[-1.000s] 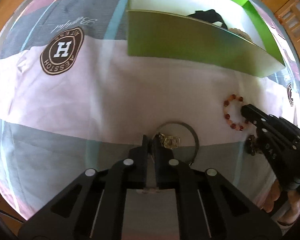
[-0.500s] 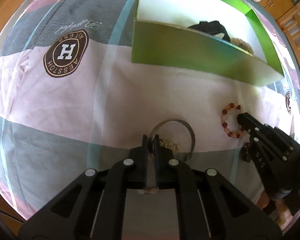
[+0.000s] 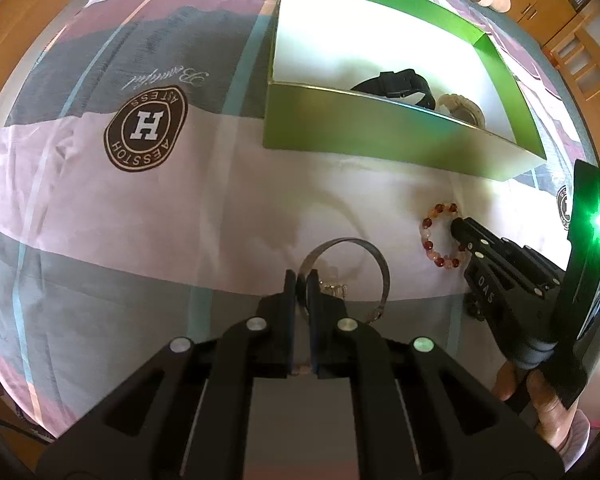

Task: Organize jewelry
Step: 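Grasp the silver bangle with the gold charm using the left tool, then grasp the red bead bracelet with the right tool while the left tool holds the silver bangle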

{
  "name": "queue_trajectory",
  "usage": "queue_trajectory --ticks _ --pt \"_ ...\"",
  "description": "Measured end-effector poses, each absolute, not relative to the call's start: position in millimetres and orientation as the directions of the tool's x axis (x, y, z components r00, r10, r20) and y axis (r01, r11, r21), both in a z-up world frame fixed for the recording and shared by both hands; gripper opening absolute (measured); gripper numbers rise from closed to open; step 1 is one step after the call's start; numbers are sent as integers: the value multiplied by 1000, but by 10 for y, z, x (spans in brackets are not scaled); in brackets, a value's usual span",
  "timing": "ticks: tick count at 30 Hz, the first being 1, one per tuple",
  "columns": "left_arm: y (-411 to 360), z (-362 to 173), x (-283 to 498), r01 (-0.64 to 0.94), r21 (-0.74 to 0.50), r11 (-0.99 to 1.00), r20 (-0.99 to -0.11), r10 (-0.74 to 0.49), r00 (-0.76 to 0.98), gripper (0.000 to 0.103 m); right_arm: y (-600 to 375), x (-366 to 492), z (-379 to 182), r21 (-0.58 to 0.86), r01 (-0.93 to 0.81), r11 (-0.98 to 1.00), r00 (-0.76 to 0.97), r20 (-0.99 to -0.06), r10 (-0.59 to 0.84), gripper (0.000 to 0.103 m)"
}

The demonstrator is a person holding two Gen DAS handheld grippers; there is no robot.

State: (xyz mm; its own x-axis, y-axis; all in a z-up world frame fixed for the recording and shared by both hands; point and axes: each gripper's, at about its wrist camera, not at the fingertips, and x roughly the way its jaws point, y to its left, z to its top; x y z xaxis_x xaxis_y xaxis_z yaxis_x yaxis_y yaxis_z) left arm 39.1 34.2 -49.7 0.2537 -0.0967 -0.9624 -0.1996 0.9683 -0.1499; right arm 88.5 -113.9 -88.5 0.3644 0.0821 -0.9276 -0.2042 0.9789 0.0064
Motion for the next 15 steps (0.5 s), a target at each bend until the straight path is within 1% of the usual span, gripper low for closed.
queue_trajectory --ticks 2,6,11,15 --pt "298 -508 415 -198 -149 969 -961 -95 260 5 -1169 857 -858 -1 -211 977 370 -925 79 8" --pt "254 -479 423 -189 -152 970 -949 -90 303 5 -1268 764 -773 52 -198 979 367 -922 123 8" --pt "206 -437 464 -182 -147 972 -936 -77 345 5 -1481 783 -536 77 -190 979 417 -896 151 8" --pt "167 -408 461 -167 -134 977 -931 -66 359 5 -1661 746 -486 108 -183 977 427 -887 178 8"
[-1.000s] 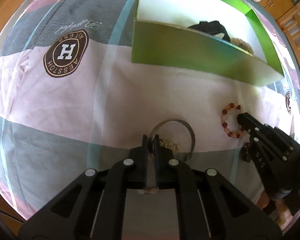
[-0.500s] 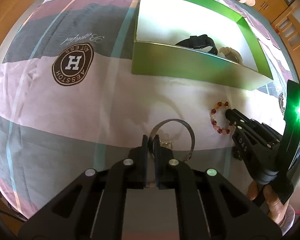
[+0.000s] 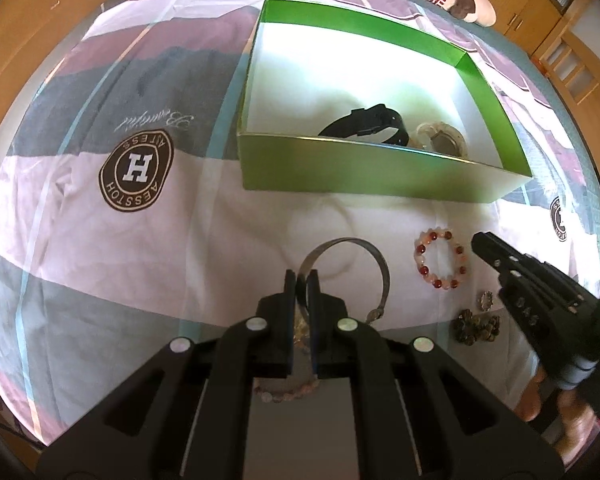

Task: Organize jewelry
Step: 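Grasp the red bead bracelet with the right tool while the left tool holds the silver bangle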

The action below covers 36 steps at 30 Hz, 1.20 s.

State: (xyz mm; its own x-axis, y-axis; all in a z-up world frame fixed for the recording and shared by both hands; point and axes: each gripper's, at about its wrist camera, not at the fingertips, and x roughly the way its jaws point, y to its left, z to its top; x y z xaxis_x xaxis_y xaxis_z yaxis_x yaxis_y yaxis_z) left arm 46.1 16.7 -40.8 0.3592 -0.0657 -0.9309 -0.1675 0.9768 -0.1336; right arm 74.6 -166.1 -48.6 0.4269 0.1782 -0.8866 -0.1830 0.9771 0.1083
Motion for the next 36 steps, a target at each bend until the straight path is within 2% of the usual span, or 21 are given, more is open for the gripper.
queue_trajectory --ticks 10,36 --pt "119 -416 478 -164 -118 979 -924 -48 379 5 -1786 798 -349 137 -190 972 471 -856 212 8" --pt "111 -477 505 -169 -107 980 -931 -39 363 5 -1690 821 -448 147 -222 964 438 -868 234 8"
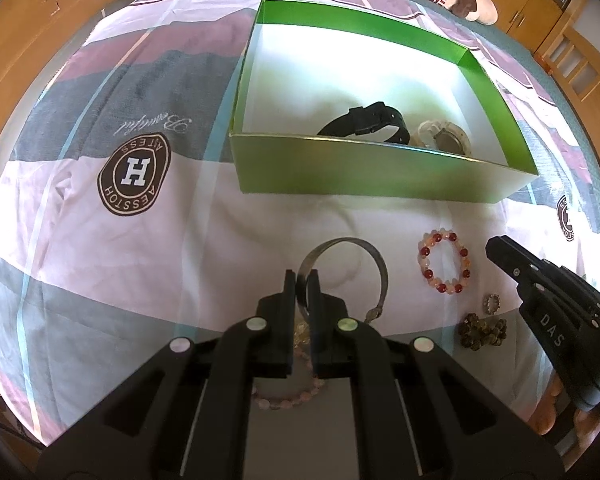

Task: Organize jewelry
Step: 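Grasp the red bead bracelet with the right tool while the left tool holds the silver bangle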

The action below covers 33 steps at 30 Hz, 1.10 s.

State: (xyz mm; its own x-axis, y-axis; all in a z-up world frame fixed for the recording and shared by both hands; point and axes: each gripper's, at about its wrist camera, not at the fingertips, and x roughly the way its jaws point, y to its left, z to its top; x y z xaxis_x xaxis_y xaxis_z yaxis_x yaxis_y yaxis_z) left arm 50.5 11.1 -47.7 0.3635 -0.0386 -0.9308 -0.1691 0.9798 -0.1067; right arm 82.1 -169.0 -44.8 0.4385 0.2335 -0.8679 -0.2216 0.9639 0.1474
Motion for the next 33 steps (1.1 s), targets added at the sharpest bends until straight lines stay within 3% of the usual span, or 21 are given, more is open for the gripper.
queue_trajectory --ticks 33 --pt "91 -519 527 -162 -88 983 -936 -26 352 5 -1639 823 -504 141 -241 960 420 -877 234 8"
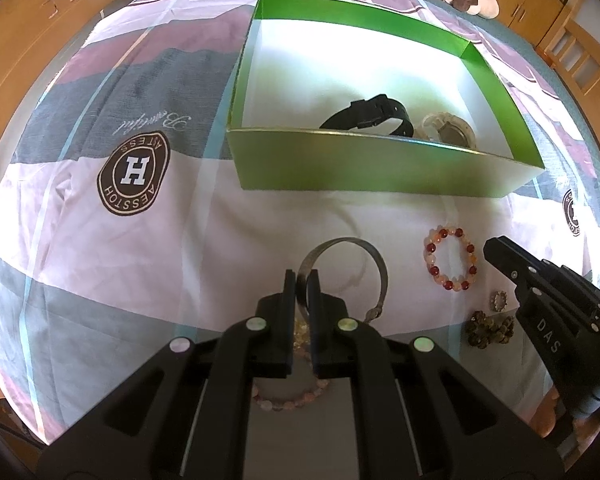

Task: Organize jewelry
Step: 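Grasp the red bead bracelet with the right tool while the left tool holds the silver bangle, then carry the bangle and red bead bracelet into the green box and open both tools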

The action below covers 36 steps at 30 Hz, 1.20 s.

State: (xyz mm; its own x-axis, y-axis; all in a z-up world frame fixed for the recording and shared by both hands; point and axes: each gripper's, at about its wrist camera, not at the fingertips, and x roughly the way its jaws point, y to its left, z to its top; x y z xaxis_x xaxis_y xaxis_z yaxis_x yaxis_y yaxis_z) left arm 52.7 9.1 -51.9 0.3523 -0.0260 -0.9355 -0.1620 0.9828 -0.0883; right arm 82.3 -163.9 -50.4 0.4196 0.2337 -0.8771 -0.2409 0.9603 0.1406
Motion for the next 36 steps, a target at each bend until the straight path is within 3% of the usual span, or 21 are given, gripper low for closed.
queue_trajectory --ticks 12,22,24,25,30,33,34,36 --pt "655 -190 514 -222 -307 925 -870 -178 461 6 -1709 775 -209 194 -241 951 475 -831 290 8" --pt "562 -303 521 -213 -276 937 -884 -160 440 6 -1608 775 -303 170 -288 942 435 -854 287 8" --pt "502 -337 527 -203 -260 944 -889 -152 431 6 -1586 829 -471 141 -278 950 394 -886 247 13" --pt "485 -349 531 -200 -254 946 -892 -149 427 6 -1586 858 -556 133 -269 954 374 -898 231 21" --pt "399 -364 529 -180 -228 957 -895 -133 425 6 -1559 929 -858 85 -257 963 319 -933 168 23" --pt "374 -350 519 -179 -219 959 -894 -124 431 6 -1522 912 -834 70 -273 959 334 -928 163 20" --pt "371 -345 518 -178 -217 960 -893 -122 433 6 -1524 909 -825 86 -274 958 332 -926 178 8" --pt "372 -325 508 -179 -214 960 -890 -116 440 6 -1543 904 -792 124 -265 956 327 -921 210 8"
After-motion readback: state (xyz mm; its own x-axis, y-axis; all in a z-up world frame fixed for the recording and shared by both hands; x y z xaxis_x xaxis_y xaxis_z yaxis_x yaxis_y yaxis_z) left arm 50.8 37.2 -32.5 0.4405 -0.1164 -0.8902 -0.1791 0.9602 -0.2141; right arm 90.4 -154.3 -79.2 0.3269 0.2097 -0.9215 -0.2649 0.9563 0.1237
